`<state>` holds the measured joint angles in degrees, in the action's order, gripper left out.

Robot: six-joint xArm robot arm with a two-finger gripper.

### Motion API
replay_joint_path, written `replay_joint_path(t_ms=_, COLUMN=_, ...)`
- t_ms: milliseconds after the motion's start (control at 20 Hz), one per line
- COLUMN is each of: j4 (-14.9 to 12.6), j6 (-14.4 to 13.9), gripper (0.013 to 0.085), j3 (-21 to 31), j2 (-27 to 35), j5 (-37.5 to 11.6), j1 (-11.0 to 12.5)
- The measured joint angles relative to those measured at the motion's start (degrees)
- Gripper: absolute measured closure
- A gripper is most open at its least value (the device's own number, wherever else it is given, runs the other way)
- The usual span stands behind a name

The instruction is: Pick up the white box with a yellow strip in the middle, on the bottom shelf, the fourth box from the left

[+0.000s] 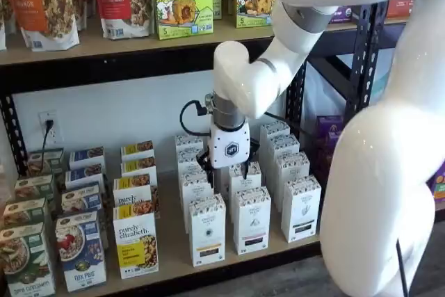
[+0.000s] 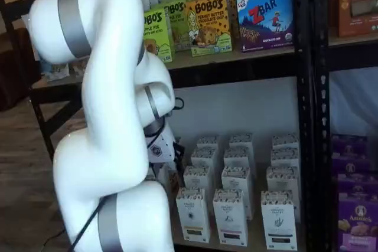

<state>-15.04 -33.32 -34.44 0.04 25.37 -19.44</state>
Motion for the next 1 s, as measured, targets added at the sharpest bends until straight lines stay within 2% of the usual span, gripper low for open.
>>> replay_joint_path(t_ms=300, j4=-2.34, j6=-1.01, gripper=0.013, j3=-1.84, j2=3.82, j5=-1.37, j1=1.31)
replay_joint_path(t_ms=650, j4=-3.65, j6=-1.25, gripper=0.013, j3=-3.73, j2=8.85, j5=-4.84, j1=2.63)
replay_joint_path(t_ms=1000, j4=-8.23, j6=-4.77, gripper=0.013, j3=-6.96, j2=14.05, j5=-7.31, j1=3.71)
